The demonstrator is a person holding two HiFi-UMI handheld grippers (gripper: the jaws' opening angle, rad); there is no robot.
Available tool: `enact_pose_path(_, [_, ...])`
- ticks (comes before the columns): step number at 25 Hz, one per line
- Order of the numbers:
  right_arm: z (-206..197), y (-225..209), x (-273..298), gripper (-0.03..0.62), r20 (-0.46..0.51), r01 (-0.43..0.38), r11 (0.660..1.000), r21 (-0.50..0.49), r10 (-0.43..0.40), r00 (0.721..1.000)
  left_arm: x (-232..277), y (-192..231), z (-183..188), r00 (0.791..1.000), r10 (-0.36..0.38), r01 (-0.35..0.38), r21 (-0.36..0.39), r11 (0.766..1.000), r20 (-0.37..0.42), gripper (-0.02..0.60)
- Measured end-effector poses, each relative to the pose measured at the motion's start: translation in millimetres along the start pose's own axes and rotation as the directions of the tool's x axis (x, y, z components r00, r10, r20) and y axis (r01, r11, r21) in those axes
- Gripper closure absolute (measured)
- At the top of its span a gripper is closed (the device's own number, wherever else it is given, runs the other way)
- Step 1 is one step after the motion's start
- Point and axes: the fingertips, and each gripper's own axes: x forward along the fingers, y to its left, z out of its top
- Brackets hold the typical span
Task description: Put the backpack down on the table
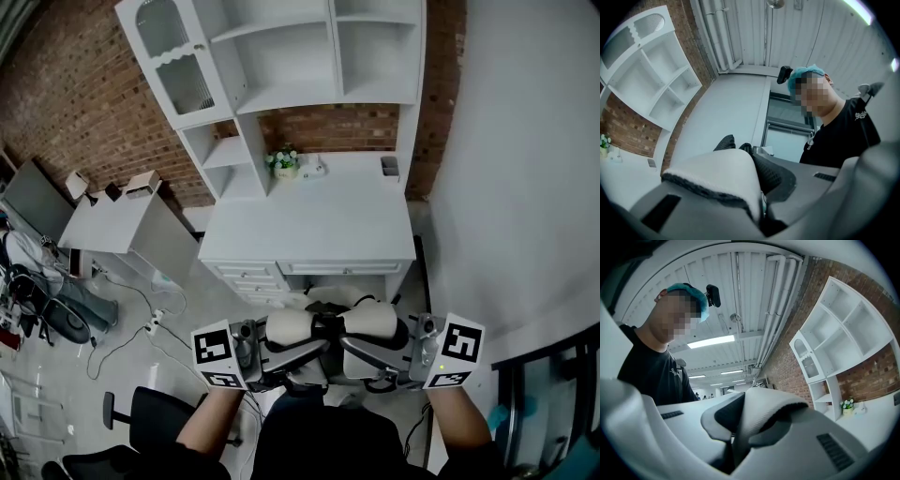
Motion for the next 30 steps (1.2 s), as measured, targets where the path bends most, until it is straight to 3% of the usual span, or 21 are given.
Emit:
enact_pose_path(14, [5.0,-67.1,11.4,0.546,-0.017,0.025,0.999,0.033,-0.024,1.000,1.4,71.0,15.0,0.999,-0.046,0.046,-0.014,0.999,0.018,0.537])
enact_pose_path(30, [29.1,-197.5,74.2,0.546,-0.016,0.092,0.994,0.058,-0.091,0.996,-29.1,196.1,67.2,0.992,-0.122,0.123,-0.025,0.992,0.018,0.537])
